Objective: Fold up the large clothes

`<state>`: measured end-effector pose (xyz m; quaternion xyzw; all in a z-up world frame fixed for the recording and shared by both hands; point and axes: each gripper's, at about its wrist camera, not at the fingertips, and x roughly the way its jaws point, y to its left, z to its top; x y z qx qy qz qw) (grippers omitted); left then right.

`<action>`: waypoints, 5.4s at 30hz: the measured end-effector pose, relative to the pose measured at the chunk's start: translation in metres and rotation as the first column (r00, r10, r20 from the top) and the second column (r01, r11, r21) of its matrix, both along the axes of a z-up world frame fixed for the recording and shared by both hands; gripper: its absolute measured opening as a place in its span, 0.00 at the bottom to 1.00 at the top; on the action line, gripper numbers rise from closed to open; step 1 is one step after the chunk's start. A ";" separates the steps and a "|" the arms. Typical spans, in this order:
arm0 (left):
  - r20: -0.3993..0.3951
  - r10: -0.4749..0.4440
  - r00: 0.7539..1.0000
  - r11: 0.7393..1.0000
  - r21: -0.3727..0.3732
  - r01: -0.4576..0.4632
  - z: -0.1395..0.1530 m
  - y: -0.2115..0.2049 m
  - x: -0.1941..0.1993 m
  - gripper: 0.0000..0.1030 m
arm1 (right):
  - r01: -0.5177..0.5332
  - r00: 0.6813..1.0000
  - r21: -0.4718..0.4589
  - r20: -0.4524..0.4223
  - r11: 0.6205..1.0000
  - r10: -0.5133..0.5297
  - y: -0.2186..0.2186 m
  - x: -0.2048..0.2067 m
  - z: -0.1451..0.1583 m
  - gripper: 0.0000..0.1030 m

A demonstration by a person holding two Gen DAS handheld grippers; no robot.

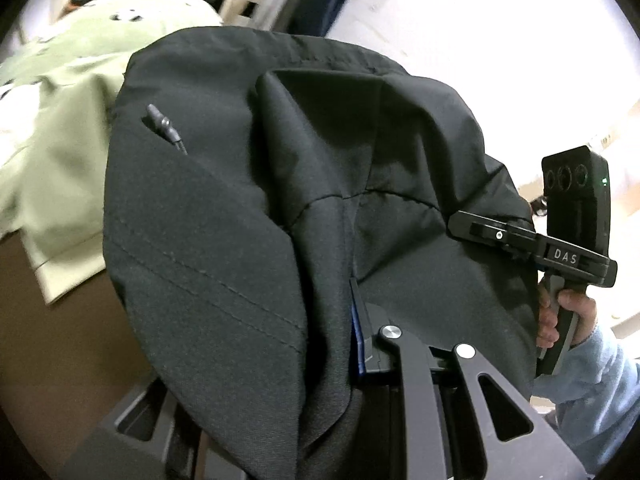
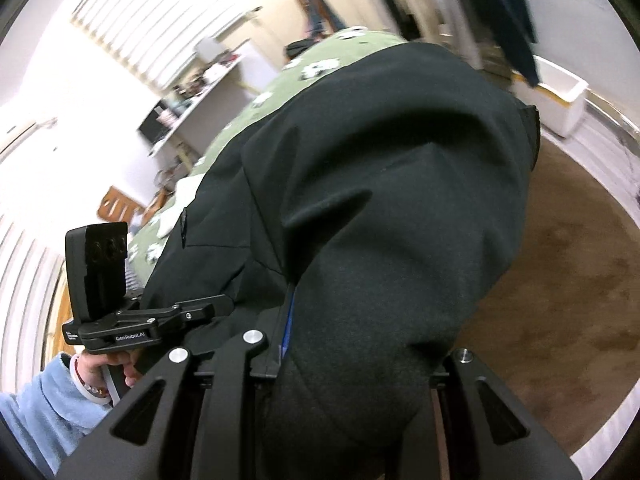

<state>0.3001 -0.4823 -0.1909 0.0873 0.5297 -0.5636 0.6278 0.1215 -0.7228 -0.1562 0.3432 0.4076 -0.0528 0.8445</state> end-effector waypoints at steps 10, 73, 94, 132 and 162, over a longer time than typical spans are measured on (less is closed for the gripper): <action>-0.002 -0.069 0.998 0.997 0.029 0.069 -0.118 -0.092 -0.004 0.22 | 0.050 0.998 -0.009 -0.033 0.999 -0.050 -0.073 -0.017 -0.131 0.23; 0.155 0.019 0.988 0.989 0.143 -0.041 -0.200 -0.067 0.003 0.94 | 0.074 0.964 -0.335 -0.217 0.939 -0.154 0.046 -0.096 -0.198 0.94; 0.283 0.044 0.958 0.986 0.143 -0.088 -0.086 -0.034 -0.034 0.94 | 0.121 0.953 -0.412 -0.206 0.903 -0.221 0.080 -0.102 -0.084 0.94; 0.361 0.091 0.928 0.968 0.185 -0.167 0.151 0.159 -0.177 0.94 | 0.168 0.939 -0.491 -0.184 0.855 -0.290 0.279 -0.209 0.164 0.94; 0.381 0.093 0.920 0.969 0.179 -0.172 0.169 0.182 -0.202 0.94 | 0.082 0.953 -0.526 -0.207 0.846 -0.221 0.301 -0.223 0.174 0.94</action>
